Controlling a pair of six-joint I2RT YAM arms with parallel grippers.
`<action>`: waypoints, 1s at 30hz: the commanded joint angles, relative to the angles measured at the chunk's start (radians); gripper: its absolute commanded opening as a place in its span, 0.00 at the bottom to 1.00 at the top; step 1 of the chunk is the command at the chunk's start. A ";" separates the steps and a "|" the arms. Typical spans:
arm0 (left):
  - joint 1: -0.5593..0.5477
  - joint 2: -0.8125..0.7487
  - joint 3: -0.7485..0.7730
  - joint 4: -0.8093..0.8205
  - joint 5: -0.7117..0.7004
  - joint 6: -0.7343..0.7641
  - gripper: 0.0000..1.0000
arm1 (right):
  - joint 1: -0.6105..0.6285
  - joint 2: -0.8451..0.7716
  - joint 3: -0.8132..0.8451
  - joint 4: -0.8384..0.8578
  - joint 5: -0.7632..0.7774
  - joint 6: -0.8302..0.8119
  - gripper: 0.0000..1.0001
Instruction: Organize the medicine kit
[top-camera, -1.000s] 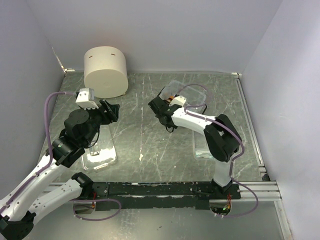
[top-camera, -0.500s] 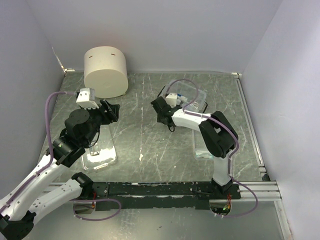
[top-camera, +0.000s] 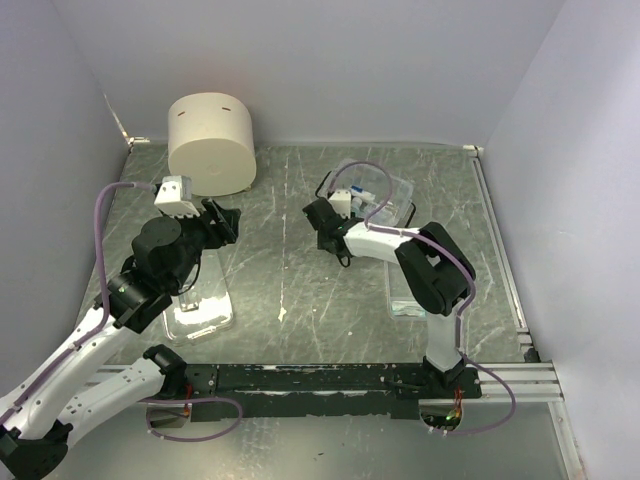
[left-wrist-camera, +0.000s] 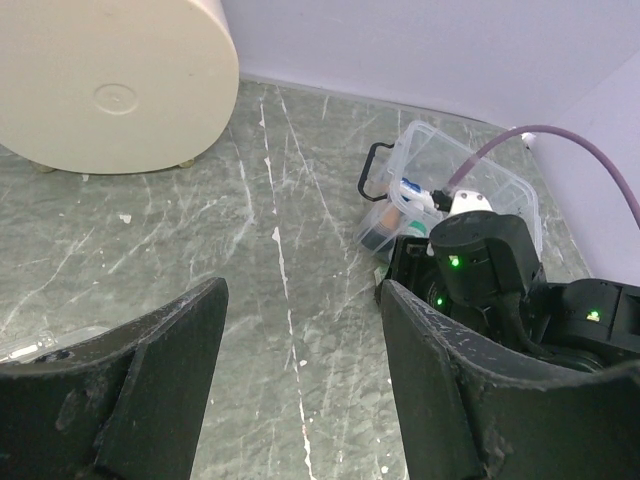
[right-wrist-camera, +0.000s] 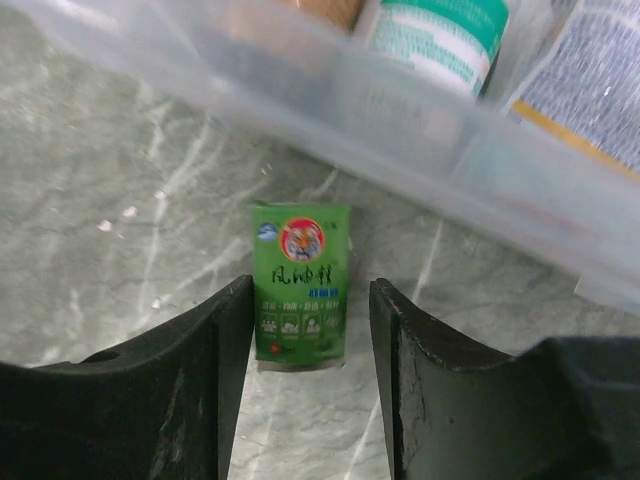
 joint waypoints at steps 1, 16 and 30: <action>0.002 -0.003 0.026 -0.004 -0.017 0.013 0.74 | -0.005 -0.010 -0.051 0.014 -0.010 -0.005 0.49; 0.002 -0.005 0.027 -0.004 -0.010 0.013 0.73 | -0.003 -0.084 -0.139 0.099 -0.080 -0.064 0.35; 0.002 0.004 0.027 -0.001 0.008 0.013 0.73 | 0.013 -0.429 -0.345 -0.146 -0.064 0.117 0.35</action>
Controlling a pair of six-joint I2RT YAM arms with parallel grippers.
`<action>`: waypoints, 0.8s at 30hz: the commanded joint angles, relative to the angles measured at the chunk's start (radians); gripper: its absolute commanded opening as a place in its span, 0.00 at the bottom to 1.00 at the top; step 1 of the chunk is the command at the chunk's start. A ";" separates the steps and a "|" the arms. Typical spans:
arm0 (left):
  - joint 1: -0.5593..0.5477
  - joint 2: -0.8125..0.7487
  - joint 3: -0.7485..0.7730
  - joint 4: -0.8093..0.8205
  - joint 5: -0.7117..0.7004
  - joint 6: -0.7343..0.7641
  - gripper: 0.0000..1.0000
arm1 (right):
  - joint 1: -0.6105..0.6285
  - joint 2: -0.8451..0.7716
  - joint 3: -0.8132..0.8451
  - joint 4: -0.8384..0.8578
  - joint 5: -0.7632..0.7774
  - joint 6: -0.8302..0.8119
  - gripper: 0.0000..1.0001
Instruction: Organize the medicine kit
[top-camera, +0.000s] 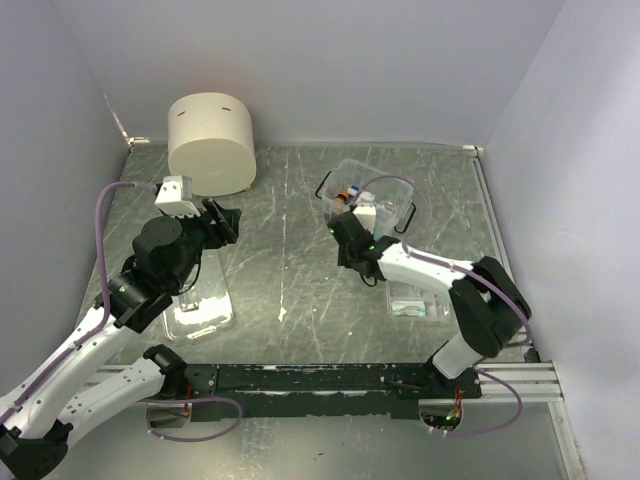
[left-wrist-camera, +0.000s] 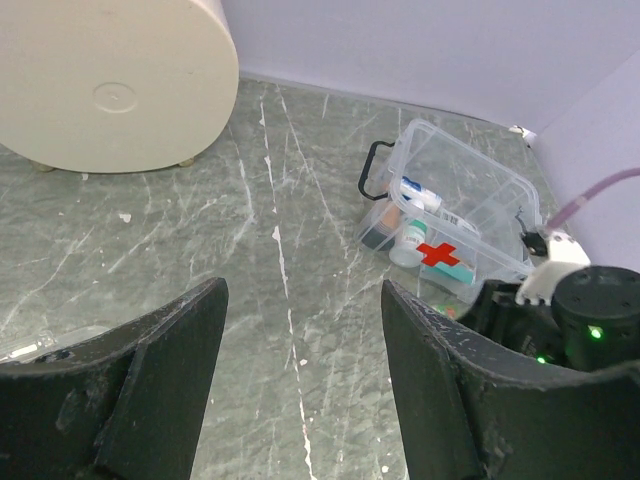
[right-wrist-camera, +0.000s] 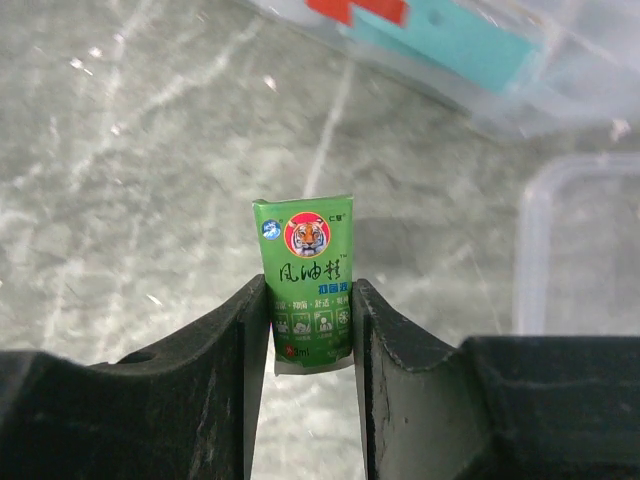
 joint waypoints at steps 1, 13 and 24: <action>0.002 0.002 0.026 0.001 0.009 0.012 0.73 | 0.001 -0.103 -0.067 -0.151 0.033 0.109 0.35; 0.003 0.032 0.028 0.012 0.027 0.007 0.73 | -0.146 -0.334 -0.196 -0.256 0.025 0.148 0.37; 0.002 0.044 0.028 0.015 0.031 0.006 0.73 | -0.291 -0.302 -0.219 -0.244 -0.072 0.078 0.37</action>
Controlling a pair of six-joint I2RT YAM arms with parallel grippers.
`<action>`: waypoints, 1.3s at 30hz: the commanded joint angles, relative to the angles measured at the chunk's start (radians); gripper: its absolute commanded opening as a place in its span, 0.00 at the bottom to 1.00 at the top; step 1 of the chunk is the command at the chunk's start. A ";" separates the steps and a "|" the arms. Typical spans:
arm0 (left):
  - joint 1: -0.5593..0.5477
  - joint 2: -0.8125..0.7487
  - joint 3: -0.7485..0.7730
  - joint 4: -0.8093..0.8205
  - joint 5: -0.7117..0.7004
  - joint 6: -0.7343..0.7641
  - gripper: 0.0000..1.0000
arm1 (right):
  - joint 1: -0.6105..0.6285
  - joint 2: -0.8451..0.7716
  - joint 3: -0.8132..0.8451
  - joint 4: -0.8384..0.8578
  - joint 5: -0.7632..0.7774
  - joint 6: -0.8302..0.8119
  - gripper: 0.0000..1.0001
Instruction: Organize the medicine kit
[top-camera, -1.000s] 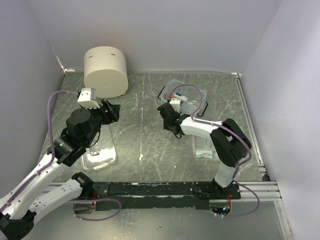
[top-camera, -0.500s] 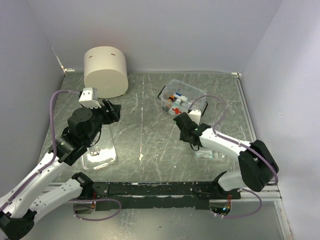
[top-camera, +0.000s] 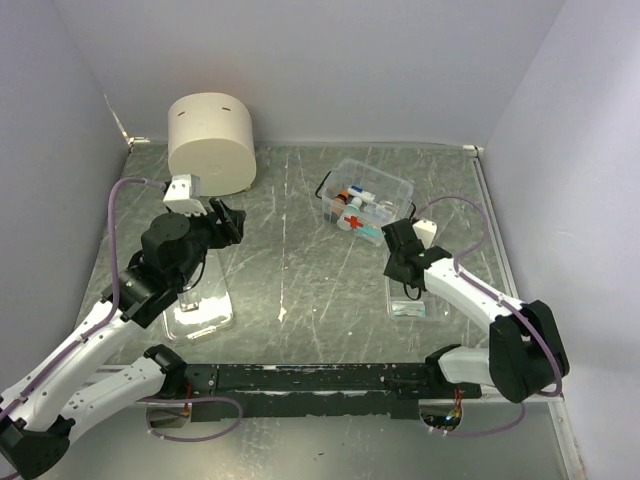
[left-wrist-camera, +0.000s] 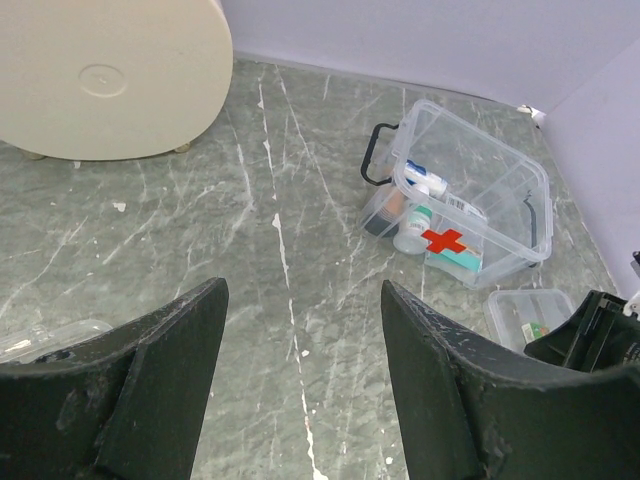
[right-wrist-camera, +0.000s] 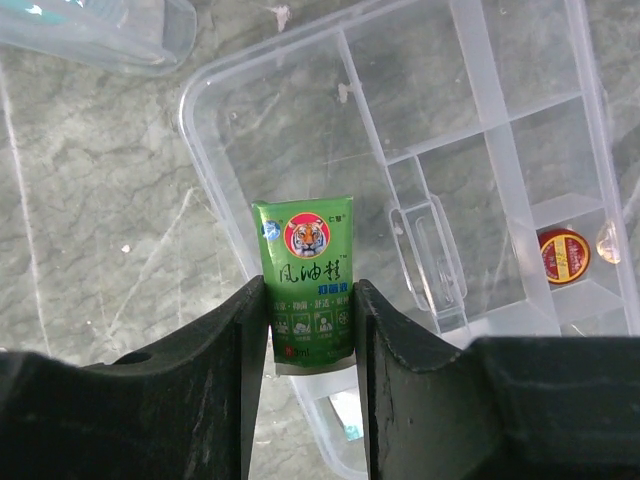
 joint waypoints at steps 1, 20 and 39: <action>0.002 0.004 0.028 0.014 0.012 0.007 0.73 | -0.021 0.045 0.012 -0.006 -0.042 -0.050 0.37; 0.002 0.001 0.028 0.011 0.011 0.009 0.73 | -0.045 0.032 0.084 -0.145 0.110 0.025 0.52; 0.002 0.009 0.030 0.008 0.022 0.007 0.73 | -0.241 0.100 -0.008 0.010 -0.175 -0.088 0.44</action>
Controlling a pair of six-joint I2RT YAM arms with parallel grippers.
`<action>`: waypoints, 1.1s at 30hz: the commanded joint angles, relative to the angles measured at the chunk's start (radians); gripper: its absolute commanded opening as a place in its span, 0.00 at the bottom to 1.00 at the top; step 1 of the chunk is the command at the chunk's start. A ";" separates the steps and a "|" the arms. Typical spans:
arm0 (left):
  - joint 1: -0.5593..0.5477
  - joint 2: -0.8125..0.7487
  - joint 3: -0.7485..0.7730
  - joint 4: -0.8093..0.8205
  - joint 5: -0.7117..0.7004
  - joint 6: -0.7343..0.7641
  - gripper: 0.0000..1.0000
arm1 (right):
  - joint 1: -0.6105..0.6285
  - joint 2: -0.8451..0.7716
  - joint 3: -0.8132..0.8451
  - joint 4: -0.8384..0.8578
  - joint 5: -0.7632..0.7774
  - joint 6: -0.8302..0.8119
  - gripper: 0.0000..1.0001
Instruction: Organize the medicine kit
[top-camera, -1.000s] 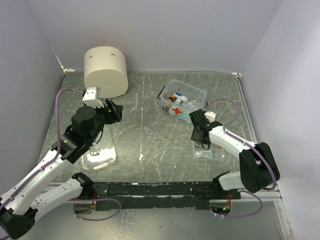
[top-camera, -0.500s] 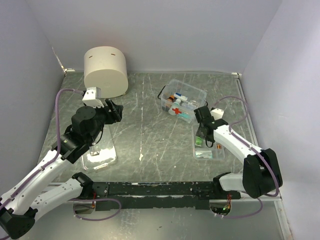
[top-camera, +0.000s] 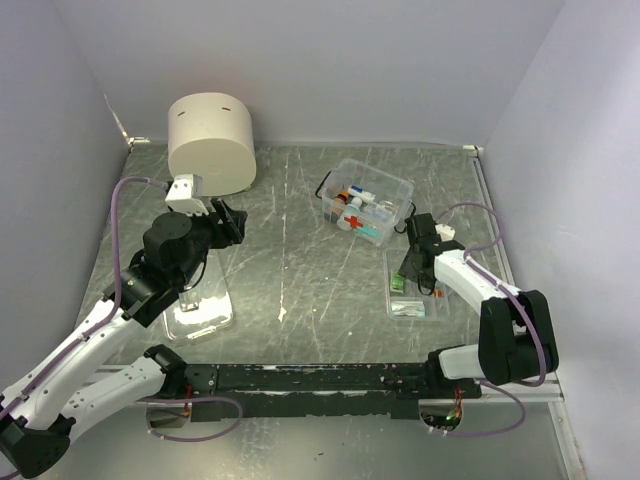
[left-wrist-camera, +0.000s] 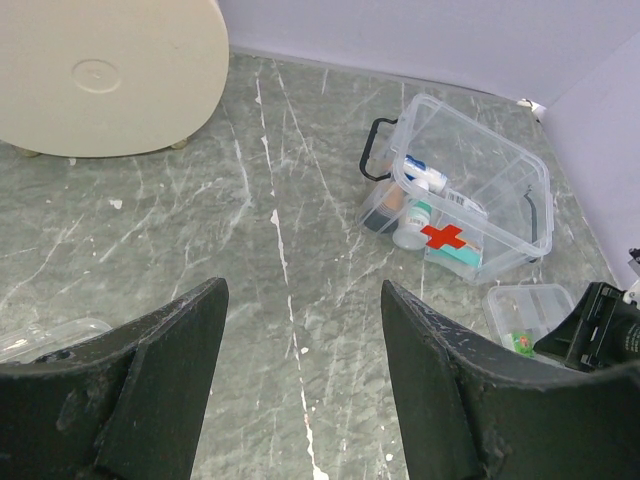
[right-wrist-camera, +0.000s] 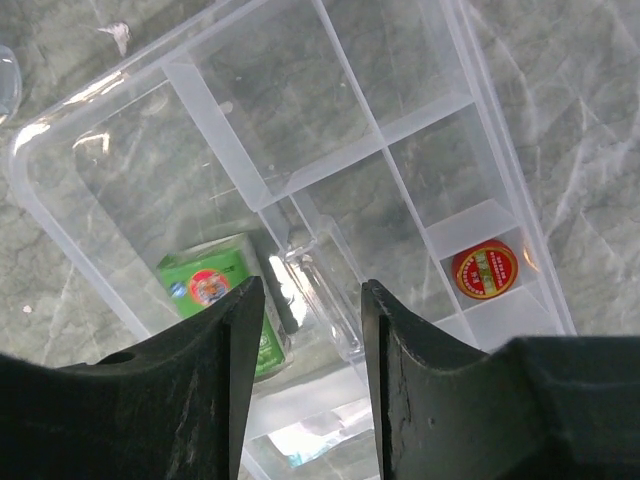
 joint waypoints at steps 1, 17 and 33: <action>0.002 -0.002 0.030 0.011 0.012 0.006 0.73 | -0.026 0.031 -0.021 0.047 -0.067 -0.040 0.43; 0.002 0.004 0.030 0.011 0.014 0.007 0.73 | -0.038 0.143 -0.027 0.078 -0.052 -0.065 0.36; 0.002 0.003 0.031 0.010 0.012 0.006 0.73 | -0.037 0.117 0.001 0.047 -0.004 -0.053 0.05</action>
